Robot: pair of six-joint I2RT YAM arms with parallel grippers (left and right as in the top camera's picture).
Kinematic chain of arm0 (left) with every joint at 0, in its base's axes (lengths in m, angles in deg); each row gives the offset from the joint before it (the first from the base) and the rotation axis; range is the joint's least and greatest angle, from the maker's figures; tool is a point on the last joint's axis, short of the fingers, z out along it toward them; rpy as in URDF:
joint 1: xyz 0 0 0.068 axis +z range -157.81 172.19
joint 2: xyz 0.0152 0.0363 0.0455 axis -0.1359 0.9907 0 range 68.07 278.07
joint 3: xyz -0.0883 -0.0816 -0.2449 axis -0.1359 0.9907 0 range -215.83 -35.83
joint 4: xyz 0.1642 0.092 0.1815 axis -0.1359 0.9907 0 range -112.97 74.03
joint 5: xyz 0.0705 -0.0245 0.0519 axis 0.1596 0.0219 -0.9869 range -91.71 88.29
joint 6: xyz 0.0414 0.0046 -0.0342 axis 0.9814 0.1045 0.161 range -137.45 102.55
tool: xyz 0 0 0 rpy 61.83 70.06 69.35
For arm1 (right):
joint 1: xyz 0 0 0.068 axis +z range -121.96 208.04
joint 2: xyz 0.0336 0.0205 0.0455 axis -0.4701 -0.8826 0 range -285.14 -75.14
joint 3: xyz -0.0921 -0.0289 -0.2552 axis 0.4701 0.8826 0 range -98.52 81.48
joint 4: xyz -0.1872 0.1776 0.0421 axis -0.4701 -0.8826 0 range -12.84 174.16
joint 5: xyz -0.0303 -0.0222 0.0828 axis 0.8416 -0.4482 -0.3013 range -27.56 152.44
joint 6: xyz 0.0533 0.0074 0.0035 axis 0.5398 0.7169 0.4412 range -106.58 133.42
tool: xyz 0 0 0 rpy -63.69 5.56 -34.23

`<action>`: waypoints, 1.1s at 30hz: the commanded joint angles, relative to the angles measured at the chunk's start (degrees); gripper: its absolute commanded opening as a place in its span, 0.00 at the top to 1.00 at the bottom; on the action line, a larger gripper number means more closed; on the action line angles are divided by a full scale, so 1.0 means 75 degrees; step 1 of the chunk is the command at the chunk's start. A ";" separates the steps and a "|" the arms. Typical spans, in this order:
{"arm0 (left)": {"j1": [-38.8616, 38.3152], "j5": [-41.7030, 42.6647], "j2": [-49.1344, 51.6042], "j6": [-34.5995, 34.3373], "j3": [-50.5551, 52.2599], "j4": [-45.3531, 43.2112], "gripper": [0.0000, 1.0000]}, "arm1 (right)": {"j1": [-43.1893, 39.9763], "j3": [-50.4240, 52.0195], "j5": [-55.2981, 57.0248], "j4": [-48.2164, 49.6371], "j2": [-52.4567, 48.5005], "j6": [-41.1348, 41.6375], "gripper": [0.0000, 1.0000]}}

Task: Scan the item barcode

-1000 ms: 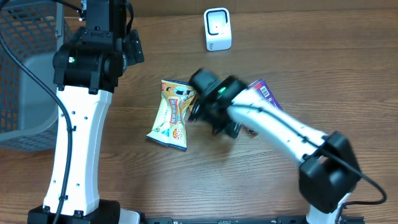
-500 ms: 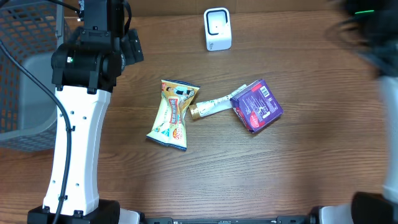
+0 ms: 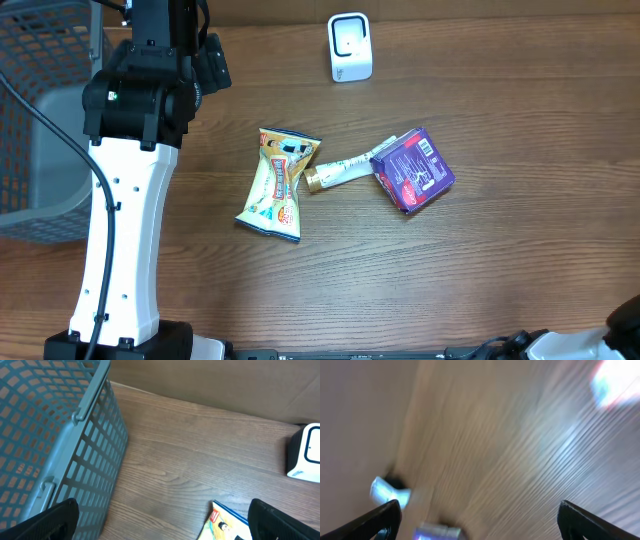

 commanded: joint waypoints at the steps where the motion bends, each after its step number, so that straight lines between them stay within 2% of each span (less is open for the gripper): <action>1: 0.0050 0.0026 -0.0038 -0.0096 0.0012 -0.0029 0.00 | 0.0332 0.1017 -0.2072 0.0119 0.0163 -0.1142 0.00; 8: 0.0050 -0.0131 -0.0038 -0.0096 0.0012 -0.0009 0.00 | 0.2130 0.2110 -0.2066 0.0507 0.0154 -0.2390 0.00; 14: 0.0050 -0.0181 -0.0038 -0.0035 0.0012 0.0006 0.00 | 0.3777 0.3209 -0.2043 0.2629 -0.0064 -0.2352 0.00; 18: 0.0050 -0.0382 -0.0038 0.0073 0.0012 0.0044 0.00 | 0.4648 0.3885 -0.2037 0.4325 -0.0347 -0.1766 0.00; 22: 0.0050 -0.0595 -0.0038 0.0076 0.0012 0.0175 0.00 | 0.4998 0.4418 -0.2025 0.5750 -0.0664 -0.0921 0.00; 28: 0.0050 -0.1000 -0.0038 0.0087 0.0012 0.0332 0.00 | 0.4940 0.5167 -0.1941 0.6251 -0.0740 -0.0924 0.00; 33: 0.0050 -0.0991 -0.0038 0.0096 0.0012 0.0341 0.00 | 0.5001 0.6070 -0.2165 0.7364 -0.0790 -0.0624 0.00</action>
